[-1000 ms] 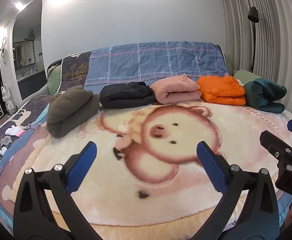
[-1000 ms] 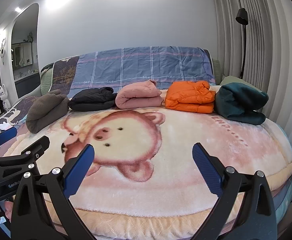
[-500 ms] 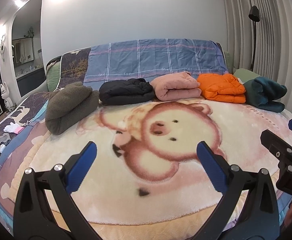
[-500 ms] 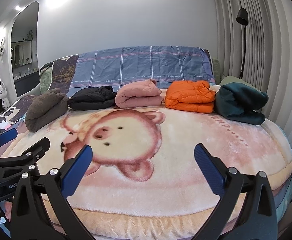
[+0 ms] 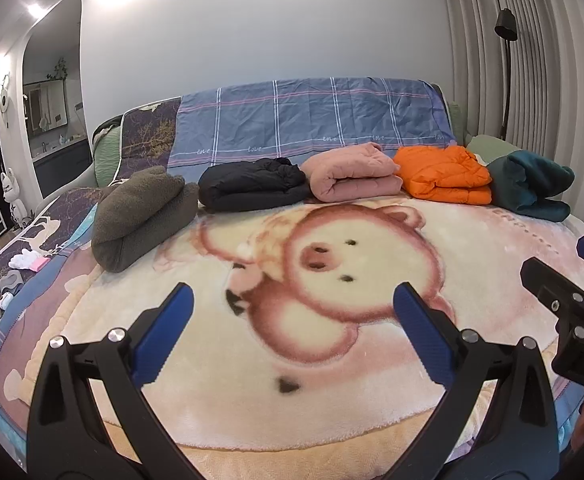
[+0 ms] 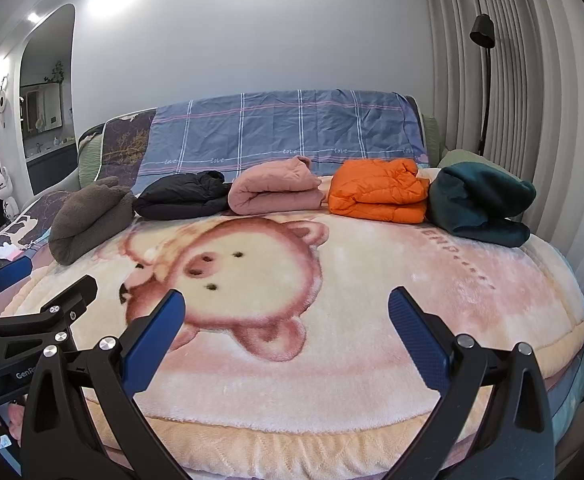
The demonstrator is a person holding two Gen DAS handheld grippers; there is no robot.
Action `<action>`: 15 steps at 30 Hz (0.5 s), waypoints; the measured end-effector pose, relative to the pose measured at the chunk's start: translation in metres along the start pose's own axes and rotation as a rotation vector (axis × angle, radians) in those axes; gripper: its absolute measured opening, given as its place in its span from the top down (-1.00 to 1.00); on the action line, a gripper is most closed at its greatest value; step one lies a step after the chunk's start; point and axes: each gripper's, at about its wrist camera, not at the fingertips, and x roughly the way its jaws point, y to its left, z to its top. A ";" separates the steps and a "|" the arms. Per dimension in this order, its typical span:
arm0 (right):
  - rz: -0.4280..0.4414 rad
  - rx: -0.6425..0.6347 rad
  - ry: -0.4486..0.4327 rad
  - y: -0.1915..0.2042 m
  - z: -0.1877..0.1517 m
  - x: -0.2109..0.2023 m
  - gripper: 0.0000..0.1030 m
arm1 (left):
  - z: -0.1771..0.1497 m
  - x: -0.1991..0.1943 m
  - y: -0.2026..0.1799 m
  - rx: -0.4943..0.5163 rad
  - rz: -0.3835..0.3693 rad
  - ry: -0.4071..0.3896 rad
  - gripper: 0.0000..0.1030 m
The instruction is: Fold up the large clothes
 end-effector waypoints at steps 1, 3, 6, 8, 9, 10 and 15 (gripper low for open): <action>0.000 0.000 0.000 0.000 0.000 0.000 -0.97 | 0.000 0.000 0.000 -0.002 0.001 0.000 -0.96; 0.000 0.000 0.000 0.000 0.000 0.000 -0.97 | -0.001 0.000 0.000 -0.002 0.002 0.002 -0.96; 0.001 -0.001 0.003 -0.001 -0.001 0.001 -0.97 | -0.001 0.002 0.001 -0.002 0.003 0.006 -0.96; -0.001 0.000 0.004 -0.001 -0.001 0.001 -0.97 | -0.002 0.002 0.002 0.000 0.003 0.008 -0.96; 0.001 0.000 0.004 -0.001 -0.001 0.001 -0.97 | -0.002 0.002 0.002 0.001 0.003 0.007 -0.96; 0.001 0.000 0.004 -0.001 -0.001 0.001 -0.97 | -0.002 0.002 0.002 0.002 0.003 0.007 -0.96; 0.000 0.001 0.002 0.000 -0.001 0.001 -0.97 | -0.003 0.002 0.002 0.013 0.003 0.006 -0.96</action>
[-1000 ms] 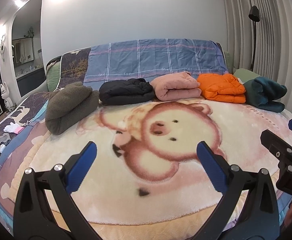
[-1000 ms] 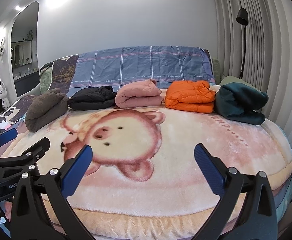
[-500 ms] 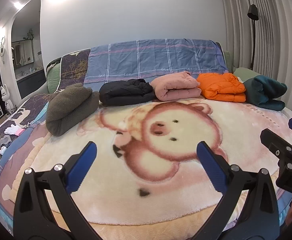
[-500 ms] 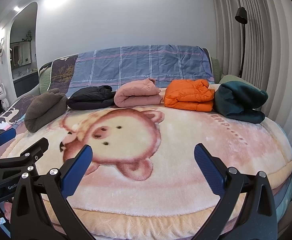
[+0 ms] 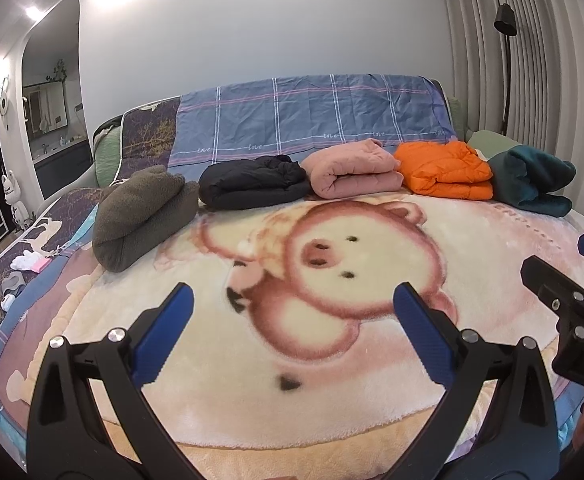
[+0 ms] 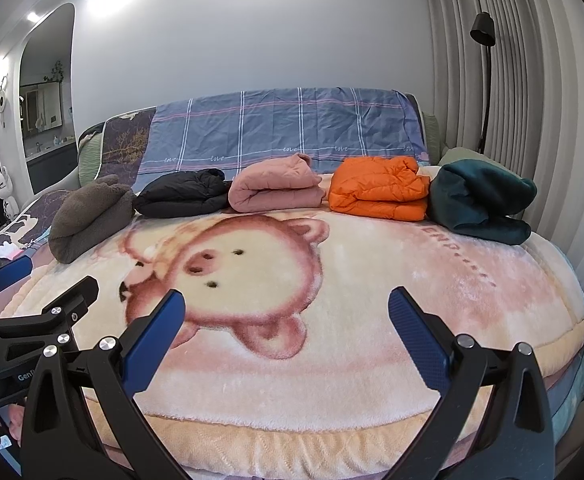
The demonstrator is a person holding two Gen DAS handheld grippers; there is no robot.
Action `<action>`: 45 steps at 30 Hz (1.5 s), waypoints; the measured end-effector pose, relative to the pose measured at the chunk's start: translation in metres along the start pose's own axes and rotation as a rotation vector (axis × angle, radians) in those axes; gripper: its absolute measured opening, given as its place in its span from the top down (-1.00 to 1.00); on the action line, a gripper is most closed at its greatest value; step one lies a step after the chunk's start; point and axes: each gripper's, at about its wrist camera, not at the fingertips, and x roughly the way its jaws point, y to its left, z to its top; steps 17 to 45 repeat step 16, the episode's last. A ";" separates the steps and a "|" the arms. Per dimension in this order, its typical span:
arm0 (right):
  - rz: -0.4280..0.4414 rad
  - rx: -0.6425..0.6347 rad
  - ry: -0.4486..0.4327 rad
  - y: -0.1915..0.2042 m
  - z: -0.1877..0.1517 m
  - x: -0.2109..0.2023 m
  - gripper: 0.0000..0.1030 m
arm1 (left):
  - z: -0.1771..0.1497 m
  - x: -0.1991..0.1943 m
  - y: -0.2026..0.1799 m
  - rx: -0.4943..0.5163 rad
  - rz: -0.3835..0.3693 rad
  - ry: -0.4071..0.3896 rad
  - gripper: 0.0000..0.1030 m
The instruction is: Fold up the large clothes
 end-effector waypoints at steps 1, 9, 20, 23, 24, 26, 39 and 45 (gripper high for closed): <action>0.001 0.000 0.001 0.000 0.000 0.000 -0.97 | 0.000 0.000 0.000 0.001 0.000 -0.001 -0.96; -0.004 0.002 0.003 0.001 -0.003 0.001 -0.97 | -0.001 0.001 0.001 0.003 0.002 0.006 -0.96; -0.003 0.002 0.004 0.001 -0.003 0.001 -0.97 | -0.001 0.002 0.001 0.006 0.001 0.008 -0.96; -0.003 0.002 0.004 0.001 -0.003 0.001 -0.97 | -0.001 0.002 0.001 0.006 0.001 0.008 -0.96; -0.003 0.002 0.004 0.001 -0.003 0.001 -0.97 | -0.001 0.002 0.001 0.006 0.001 0.008 -0.96; -0.003 0.002 0.004 0.001 -0.003 0.001 -0.97 | -0.001 0.002 0.001 0.006 0.001 0.008 -0.96; -0.003 0.002 0.004 0.001 -0.003 0.001 -0.97 | -0.001 0.002 0.001 0.006 0.001 0.008 -0.96; -0.003 0.002 0.004 0.001 -0.003 0.001 -0.97 | -0.001 0.002 0.001 0.006 0.001 0.008 -0.96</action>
